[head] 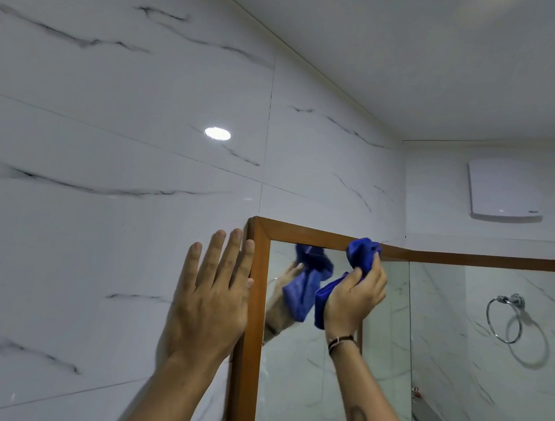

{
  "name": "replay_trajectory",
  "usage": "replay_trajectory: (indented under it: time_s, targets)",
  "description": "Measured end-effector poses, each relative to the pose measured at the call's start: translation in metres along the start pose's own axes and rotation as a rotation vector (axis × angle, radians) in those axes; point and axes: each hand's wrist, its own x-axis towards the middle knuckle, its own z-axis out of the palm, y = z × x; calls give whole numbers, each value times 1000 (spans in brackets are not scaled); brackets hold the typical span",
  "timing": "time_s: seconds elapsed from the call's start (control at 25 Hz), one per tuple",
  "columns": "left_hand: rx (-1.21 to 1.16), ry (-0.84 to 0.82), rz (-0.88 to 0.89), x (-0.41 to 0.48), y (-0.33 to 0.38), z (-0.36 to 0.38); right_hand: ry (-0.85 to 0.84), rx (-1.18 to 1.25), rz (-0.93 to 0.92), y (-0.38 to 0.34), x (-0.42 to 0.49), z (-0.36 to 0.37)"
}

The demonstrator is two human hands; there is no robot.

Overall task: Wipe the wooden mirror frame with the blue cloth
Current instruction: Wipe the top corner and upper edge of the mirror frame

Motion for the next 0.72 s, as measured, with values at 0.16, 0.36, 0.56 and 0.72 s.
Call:
replay_trajectory:
  time_s: [0.16, 0.36, 0.56, 0.72]
  targets:
    - [3, -14, -1, 0, 0, -3, -300, 13, 40, 13, 5, 7]
    - [24, -22, -13, 0, 3, -4, -301, 11, 1, 6, -26, 20]
    - [12, 1, -15, 1, 2, -1, -373, 19, -101, -5, -50, 23]
    - [8, 15, -19, 1, 3, -1, -449, 6, -264, -11, -71, 25]
